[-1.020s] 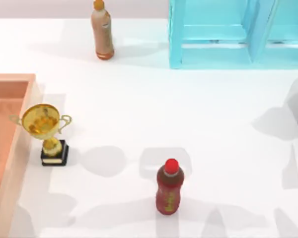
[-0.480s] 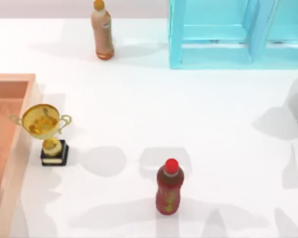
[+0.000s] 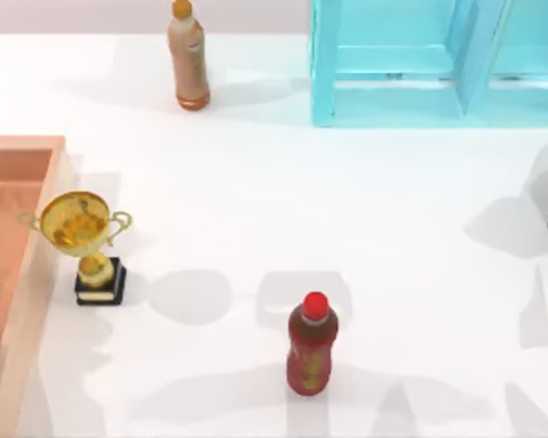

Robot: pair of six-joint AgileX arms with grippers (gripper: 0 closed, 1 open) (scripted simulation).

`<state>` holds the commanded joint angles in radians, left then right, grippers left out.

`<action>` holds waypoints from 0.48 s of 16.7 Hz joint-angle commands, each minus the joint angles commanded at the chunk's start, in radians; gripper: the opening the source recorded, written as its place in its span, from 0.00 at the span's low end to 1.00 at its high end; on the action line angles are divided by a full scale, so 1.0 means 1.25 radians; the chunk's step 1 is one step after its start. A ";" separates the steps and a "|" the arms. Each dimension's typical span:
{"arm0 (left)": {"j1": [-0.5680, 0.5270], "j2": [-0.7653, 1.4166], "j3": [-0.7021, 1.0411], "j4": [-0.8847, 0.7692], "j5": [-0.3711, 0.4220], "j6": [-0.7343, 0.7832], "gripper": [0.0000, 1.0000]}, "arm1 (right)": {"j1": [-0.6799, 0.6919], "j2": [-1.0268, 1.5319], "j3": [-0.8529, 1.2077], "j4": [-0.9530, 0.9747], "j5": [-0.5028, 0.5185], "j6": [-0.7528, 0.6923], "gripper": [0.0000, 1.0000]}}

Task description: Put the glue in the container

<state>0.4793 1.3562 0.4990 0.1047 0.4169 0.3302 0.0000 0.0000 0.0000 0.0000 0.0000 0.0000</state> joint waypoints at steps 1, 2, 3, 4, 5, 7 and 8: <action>0.000 0.000 0.000 0.000 0.000 0.000 0.38 | 0.000 0.000 0.000 0.000 0.000 0.000 1.00; 0.000 0.000 0.000 0.000 0.000 0.000 0.45 | 0.000 0.000 0.000 0.000 0.000 0.000 1.00; 0.000 0.000 0.000 0.000 0.000 0.000 0.53 | 0.000 0.000 0.000 0.000 0.000 0.000 1.00; 0.000 0.000 0.000 0.000 0.000 0.000 0.60 | 0.000 0.000 0.000 0.000 0.000 0.000 1.00; 0.000 0.000 0.000 0.000 0.000 0.000 0.68 | 0.000 0.000 0.000 0.000 0.000 0.000 1.00; 0.000 0.000 0.000 0.000 0.000 0.000 0.83 | 0.000 0.000 0.000 0.000 0.000 0.000 1.00; 0.000 0.000 0.000 0.000 0.000 0.000 0.90 | 0.000 0.000 0.000 0.000 0.000 0.000 1.00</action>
<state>0.4793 1.3562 0.4990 0.1047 0.4169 0.3302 0.0000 0.0000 0.0000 0.0000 0.0000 0.0000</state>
